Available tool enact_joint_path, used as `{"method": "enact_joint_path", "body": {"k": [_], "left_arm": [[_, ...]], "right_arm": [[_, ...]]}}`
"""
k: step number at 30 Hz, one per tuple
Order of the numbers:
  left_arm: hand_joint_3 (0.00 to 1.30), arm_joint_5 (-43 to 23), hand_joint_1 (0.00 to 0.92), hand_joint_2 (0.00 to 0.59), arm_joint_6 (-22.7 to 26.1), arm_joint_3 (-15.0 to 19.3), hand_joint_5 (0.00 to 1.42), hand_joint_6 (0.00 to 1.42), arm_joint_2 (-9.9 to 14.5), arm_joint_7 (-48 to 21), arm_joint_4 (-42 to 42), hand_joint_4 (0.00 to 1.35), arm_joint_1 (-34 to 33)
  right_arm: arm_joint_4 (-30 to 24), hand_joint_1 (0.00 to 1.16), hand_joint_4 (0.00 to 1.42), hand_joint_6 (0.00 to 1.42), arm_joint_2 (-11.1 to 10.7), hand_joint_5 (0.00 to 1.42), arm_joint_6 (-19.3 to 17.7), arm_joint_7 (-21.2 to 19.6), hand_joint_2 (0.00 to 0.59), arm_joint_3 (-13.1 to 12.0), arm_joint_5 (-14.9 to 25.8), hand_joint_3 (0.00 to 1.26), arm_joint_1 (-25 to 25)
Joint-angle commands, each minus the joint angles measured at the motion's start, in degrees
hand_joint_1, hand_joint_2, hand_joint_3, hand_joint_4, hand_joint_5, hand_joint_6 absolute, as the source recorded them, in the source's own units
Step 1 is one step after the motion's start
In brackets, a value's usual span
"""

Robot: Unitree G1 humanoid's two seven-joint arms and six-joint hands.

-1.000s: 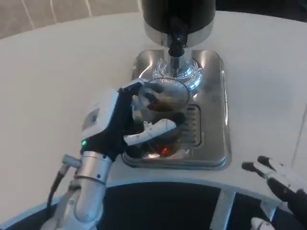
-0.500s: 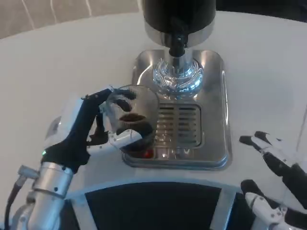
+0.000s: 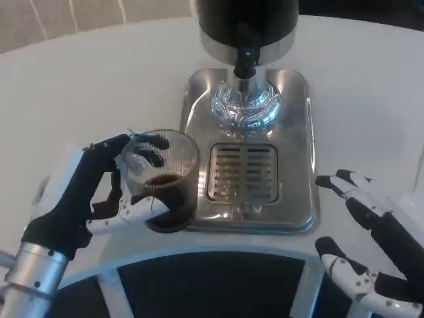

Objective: Grasp the cup under the faucet to collect the drink, then remove the cup.

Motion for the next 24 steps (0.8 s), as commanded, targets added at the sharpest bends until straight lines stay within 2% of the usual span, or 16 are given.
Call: {"method": "enact_joint_path", "body": {"k": [1,16,24], "left_arm": [[0.94,-2.29,0.559,0.062,-2.72,1.77,1.35,0.62,0.88,-1.86,-4.80,1.12,2.77],[0.94,-6.22,0.562,0.048,-4.81,4.63,1.36,0.63,0.90,-8.23,-13.99,1.11,11.35],[0.94,-8.04,0.563,0.044,-5.39,5.69,1.36,0.64,1.09,-10.99,-15.72,1.10,13.42]], "right_arm": [[-0.83,0.27,0.00,0.05,-0.28,0.00,-2.22,0.59,0.517,0.58,-0.36,0.08,-0.42],[-0.83,0.27,0.00,0.04,1.47,0.00,-9.76,2.06,0.530,3.25,-2.06,0.05,1.91],[-0.83,0.27,0.00,0.03,1.96,0.00,-11.78,2.41,0.527,3.59,-1.89,0.04,3.21]]}}
